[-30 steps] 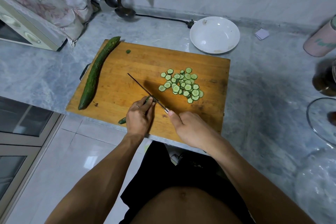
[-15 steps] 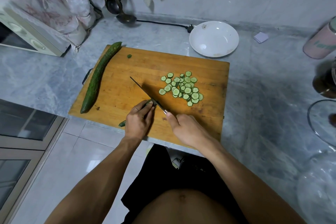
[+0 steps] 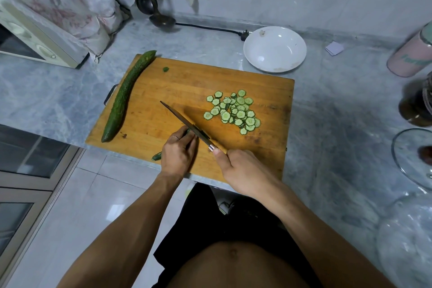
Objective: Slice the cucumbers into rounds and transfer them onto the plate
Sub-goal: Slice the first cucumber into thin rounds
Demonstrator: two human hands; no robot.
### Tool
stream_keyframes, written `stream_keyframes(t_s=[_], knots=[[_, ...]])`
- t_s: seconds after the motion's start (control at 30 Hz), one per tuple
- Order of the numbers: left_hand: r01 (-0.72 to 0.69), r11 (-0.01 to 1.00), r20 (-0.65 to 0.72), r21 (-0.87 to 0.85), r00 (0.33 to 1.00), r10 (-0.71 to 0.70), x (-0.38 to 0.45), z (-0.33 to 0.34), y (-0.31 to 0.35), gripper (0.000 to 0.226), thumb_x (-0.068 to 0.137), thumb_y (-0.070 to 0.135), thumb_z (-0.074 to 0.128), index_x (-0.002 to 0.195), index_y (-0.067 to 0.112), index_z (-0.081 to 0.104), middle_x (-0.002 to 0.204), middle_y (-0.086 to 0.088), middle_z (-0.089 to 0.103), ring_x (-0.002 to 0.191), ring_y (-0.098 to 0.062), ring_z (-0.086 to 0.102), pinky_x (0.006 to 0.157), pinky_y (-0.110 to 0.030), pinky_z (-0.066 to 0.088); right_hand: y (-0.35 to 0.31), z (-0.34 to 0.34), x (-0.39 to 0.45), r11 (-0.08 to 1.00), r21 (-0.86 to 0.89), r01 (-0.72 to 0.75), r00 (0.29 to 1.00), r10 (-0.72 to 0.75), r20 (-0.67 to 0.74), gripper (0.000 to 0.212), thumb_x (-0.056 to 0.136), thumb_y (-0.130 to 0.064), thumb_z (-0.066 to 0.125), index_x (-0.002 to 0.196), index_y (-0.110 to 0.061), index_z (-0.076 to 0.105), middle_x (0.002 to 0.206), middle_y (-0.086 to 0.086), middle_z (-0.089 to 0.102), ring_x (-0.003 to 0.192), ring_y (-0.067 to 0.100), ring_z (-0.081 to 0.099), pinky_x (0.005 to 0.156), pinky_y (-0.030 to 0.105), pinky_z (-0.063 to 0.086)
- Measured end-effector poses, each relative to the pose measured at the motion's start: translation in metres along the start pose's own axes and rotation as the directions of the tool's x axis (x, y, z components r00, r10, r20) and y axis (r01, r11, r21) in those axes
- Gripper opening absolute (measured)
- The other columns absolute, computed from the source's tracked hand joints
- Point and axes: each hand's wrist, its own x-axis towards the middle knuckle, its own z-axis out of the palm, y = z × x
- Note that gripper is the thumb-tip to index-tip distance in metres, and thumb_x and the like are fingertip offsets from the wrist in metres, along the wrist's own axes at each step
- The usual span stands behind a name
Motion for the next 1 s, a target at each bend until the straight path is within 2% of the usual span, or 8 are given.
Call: stream_keyframes(t_s=[0.07,0.23,0.53,0.6,0.7,0.83,0.93,1.0], knots=[[-0.006,1.000,-0.001,0.001,1.000,0.006,0.001,0.001,0.000,0.025,0.091,0.020,0.059,0.102,0.004,0.075,0.119,-0.010,0.068,0.097,-0.029,0.067,0.074,-0.030,0.054,-0.001,-0.001,-0.001,1.000,0.001,-0.003,1.000,0.003,0.009,0.055,0.102,-0.058,0.021,0.071,-0.019,0.044,0.088,0.008,0.053,0.068,0.020,0.052,0.049,0.031,0.031],[0.026,0.999,0.006,0.021,1.000,-0.026,0.000,0.004,-0.007,0.036,0.094,0.030,0.053,0.106,0.004,0.075,0.121,-0.013,0.068,0.102,-0.030,0.067,0.080,-0.033,0.056,0.000,0.000,0.005,0.998,0.060,0.014,1.000,-0.015,0.012,0.057,0.103,-0.057,0.022,0.064,-0.019,0.041,0.070,0.001,0.043,0.056,0.017,0.045,0.050,0.031,0.030],[0.035,0.999,-0.053,0.016,0.998,-0.034,0.000,0.007,-0.003,0.026,0.091,0.017,0.061,0.107,0.001,0.074,0.114,-0.018,0.069,0.096,-0.033,0.068,0.080,-0.034,0.055,0.005,0.005,0.025,0.993,0.115,0.006,1.000,-0.006,0.000,0.060,0.102,-0.060,0.024,0.062,-0.020,0.045,0.063,-0.001,0.038,0.051,0.016,0.040,0.050,0.030,0.029],[0.024,1.000,-0.053,0.018,0.998,-0.023,-0.001,0.007,-0.003,0.025,0.089,0.014,0.063,0.106,-0.001,0.074,0.113,-0.019,0.069,0.096,-0.034,0.068,0.079,-0.036,0.056,0.006,0.007,0.032,0.993,0.122,-0.010,1.000,0.008,0.012,0.067,0.102,-0.058,0.024,0.078,-0.013,0.067,0.060,0.000,0.039,0.049,0.015,0.042,0.049,0.031,0.031],[0.020,0.999,-0.038,0.032,0.999,-0.018,-0.001,0.006,-0.003,0.025,0.088,0.015,0.064,0.104,-0.001,0.074,0.112,-0.021,0.069,0.096,-0.035,0.069,0.078,-0.040,0.058,0.007,0.010,0.037,0.993,0.119,-0.022,1.000,0.020,0.016,0.070,0.102,-0.059,0.022,0.108,-0.010,0.071,0.063,0.000,0.040,0.053,0.015,0.046,0.052,0.031,0.034],[0.028,0.999,-0.015,0.022,0.999,-0.028,-0.001,0.002,-0.005,0.026,0.091,0.017,0.062,0.108,0.002,0.074,0.116,-0.018,0.068,0.098,-0.033,0.068,0.080,-0.037,0.058,0.007,0.011,0.034,0.994,0.109,-0.002,1.000,0.004,-0.012,0.068,0.103,-0.057,0.023,0.092,-0.010,0.071,0.064,0.002,0.044,0.056,0.014,0.043,0.052,0.030,0.032],[0.033,0.999,-0.019,-0.004,0.999,-0.033,-0.003,0.001,-0.003,0.024,0.090,0.016,0.064,0.108,0.003,0.074,0.117,-0.017,0.068,0.096,-0.031,0.069,0.083,-0.033,0.056,0.007,0.011,0.032,0.993,0.115,-0.015,1.000,0.015,-0.005,0.069,0.102,-0.058,0.022,0.106,-0.011,0.072,0.064,0.001,0.043,0.055,0.015,0.045,0.055,0.030,0.034],[0.039,0.999,-0.011,-0.010,0.999,-0.039,-0.002,0.001,-0.003,0.025,0.089,0.017,0.063,0.107,0.002,0.074,0.118,-0.018,0.068,0.095,-0.031,0.070,0.084,-0.033,0.056,0.007,0.010,0.031,0.994,0.111,-0.009,1.000,0.009,-0.002,0.068,0.102,-0.058,0.023,0.102,-0.011,0.072,0.063,0.000,0.042,0.054,0.015,0.045,0.052,0.030,0.034]])
